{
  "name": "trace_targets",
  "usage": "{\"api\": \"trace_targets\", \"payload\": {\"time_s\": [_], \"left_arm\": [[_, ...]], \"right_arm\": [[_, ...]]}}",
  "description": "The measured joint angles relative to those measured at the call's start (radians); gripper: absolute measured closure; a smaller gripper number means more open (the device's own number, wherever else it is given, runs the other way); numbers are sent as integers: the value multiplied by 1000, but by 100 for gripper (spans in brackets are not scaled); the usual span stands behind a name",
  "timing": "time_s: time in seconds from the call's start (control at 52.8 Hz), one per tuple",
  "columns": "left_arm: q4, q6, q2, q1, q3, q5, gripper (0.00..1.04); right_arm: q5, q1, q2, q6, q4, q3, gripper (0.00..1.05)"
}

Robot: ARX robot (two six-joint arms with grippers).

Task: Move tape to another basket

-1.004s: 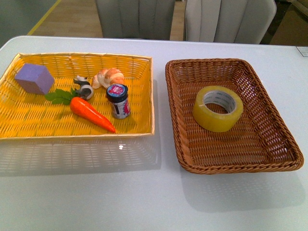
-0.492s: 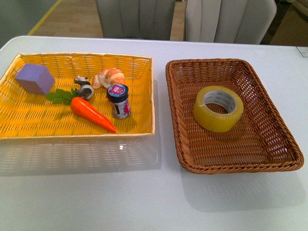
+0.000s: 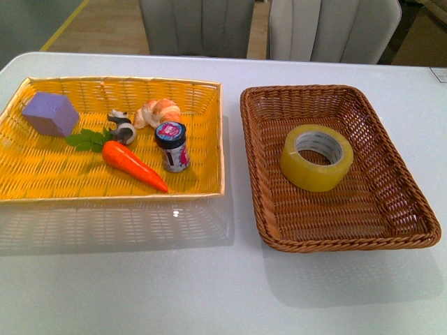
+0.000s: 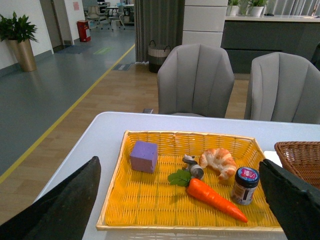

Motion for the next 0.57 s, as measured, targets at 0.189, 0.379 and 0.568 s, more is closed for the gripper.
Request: {"api": "trace_targets", "payload": {"time_s": [0.189, 0.379, 0.568], "left_arm": [[0, 0, 0, 0, 0, 0, 9], [0, 0, 0, 0, 0, 0, 9], [0, 0, 0, 0, 0, 0, 9]], "right_arm": [[0, 0, 0, 0, 0, 0, 9], [0, 0, 0, 0, 0, 0, 9], [0, 0, 0, 0, 0, 0, 9]]}}
